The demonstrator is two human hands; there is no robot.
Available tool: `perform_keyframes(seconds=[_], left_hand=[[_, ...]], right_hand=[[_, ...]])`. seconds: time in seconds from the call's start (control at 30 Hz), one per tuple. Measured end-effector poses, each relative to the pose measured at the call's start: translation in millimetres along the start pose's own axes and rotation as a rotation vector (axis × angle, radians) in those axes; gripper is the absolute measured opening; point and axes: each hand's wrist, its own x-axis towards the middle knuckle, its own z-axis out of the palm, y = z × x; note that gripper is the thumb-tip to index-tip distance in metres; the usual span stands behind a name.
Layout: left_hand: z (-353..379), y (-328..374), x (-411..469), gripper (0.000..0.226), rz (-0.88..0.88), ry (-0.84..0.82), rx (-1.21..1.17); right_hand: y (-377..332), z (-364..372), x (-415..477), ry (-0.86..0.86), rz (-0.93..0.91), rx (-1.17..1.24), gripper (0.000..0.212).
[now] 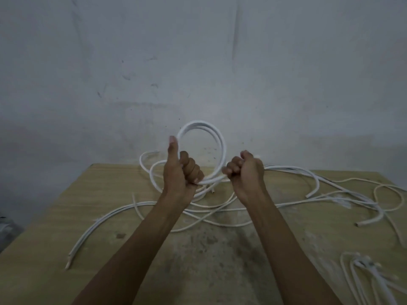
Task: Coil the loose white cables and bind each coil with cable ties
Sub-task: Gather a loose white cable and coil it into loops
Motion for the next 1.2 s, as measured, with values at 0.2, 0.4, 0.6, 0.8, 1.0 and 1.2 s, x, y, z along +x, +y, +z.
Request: perform_keyframes(seconds=[0.2, 0.4, 0.6, 0.8, 1.0, 1.2], left_hand=[[6, -10, -1, 0.06, -0.142, -0.041, 0.125], [2, -15, 1, 0.058, -0.151, -0.058, 0.255], [-11, -2, 10, 0.059, -0.25, -0.132, 0.302], [-15, -2, 9, 0.062, -0.369, -0.167, 0.393], [-22, -3, 12, 0.06, -0.476, -0.15, 0.265], [-12, -4, 7, 0.065, -0.499, -0.147, 0.396]], right_hand=[[-10, -31, 10, -0.01, -0.623, -1.218, 0.032], [5, -57, 28, -0.155, -0.794, -1.424, 0.053], [13, -51, 18, -0.309, -0.906, -1.361, 0.052], [32, -51, 12, -0.141, -0.827, -1.349, 0.042], [30, -30, -1, -0.123, -0.21, -0.499, 0.038], [20, -26, 2, -0.009, -0.263, -0.638, 0.059]])
